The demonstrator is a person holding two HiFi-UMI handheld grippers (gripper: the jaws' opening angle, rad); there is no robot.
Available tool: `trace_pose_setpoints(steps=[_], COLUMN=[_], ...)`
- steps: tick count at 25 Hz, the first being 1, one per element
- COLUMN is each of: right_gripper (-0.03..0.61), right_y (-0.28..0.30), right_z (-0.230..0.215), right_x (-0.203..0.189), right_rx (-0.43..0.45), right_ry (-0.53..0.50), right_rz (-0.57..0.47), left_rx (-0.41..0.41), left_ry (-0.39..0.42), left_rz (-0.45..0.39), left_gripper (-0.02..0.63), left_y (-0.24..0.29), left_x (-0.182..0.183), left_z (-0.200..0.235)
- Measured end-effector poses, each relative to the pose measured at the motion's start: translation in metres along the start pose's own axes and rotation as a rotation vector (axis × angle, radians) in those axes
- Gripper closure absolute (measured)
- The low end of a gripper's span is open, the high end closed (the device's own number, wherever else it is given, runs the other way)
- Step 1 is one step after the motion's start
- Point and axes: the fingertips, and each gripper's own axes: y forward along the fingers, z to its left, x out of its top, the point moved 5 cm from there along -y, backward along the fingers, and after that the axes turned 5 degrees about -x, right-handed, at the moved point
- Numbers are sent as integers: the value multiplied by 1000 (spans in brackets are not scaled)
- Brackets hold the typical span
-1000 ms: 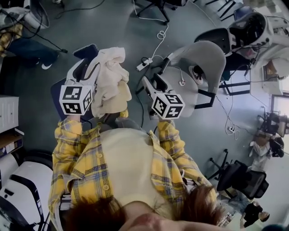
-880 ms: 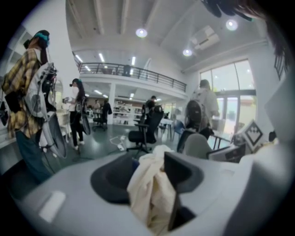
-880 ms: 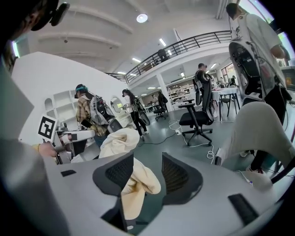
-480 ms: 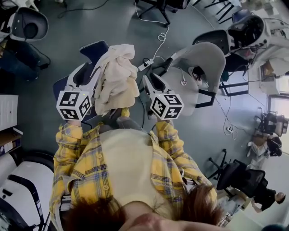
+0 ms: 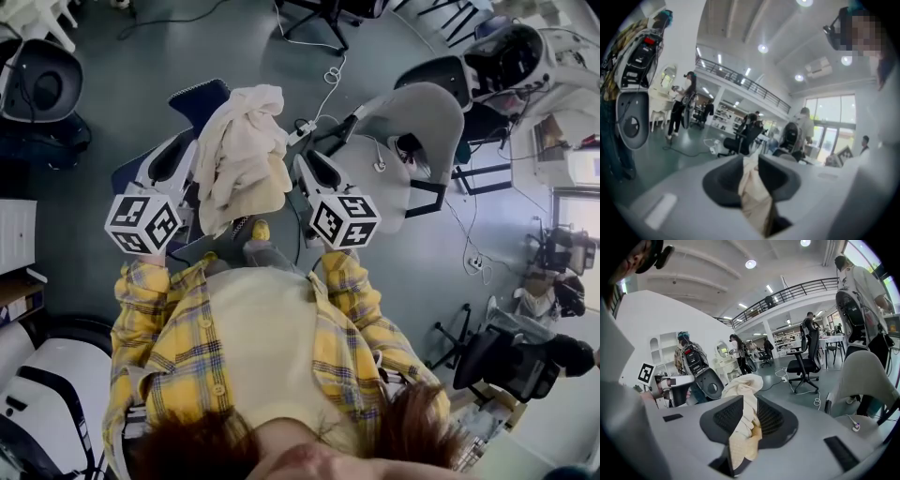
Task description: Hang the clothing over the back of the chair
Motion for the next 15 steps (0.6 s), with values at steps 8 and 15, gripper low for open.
trace_pose_setpoints(steps=[8,15], right_gripper=[532,559], right_y=[-7,-7], right_z=[18,36], right_x=[-5,-11], right_rx=[13,51], right_ry=[-13,-30], right_rz=[-6,-5], left_rx=[70,113], left_ry=[54,48], left_rz=[39,61], left_gripper=[594,600], left_y=[-26,-47], left_x=[-8,-18], left_z=[2,8])
